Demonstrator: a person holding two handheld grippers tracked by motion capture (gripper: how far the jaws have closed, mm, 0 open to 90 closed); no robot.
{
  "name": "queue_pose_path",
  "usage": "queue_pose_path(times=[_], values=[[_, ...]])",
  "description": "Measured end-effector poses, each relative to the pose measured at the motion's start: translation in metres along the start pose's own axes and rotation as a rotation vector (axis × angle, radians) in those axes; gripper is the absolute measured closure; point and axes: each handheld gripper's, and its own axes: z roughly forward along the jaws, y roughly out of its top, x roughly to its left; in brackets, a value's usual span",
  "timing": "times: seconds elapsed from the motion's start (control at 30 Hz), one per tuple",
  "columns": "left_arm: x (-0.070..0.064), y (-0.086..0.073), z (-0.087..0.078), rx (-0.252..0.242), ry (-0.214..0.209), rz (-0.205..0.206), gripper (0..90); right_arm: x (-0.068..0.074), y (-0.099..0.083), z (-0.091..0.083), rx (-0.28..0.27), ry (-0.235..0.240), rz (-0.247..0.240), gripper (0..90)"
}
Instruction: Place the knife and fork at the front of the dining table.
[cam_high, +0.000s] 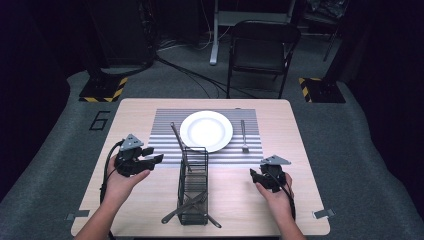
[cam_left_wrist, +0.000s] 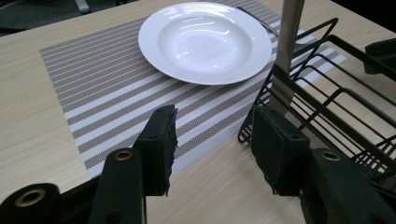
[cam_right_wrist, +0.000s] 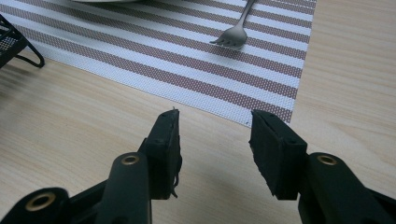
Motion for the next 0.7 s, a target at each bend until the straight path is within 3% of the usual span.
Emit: queue_pose_path(times=[0.63, 0.7], values=[[-0.020, 0.029, 0.014, -0.005, -0.068, 0.026, 52.5, -0.004, -0.001, 0.001, 0.016, 0.007, 0.000, 53.8], [-0.023, 0.032, 0.017, 0.000, -0.091, 0.028, 53.9, -0.004, -0.001, 0.002, 0.016, 0.008, 0.005, 53.8]])
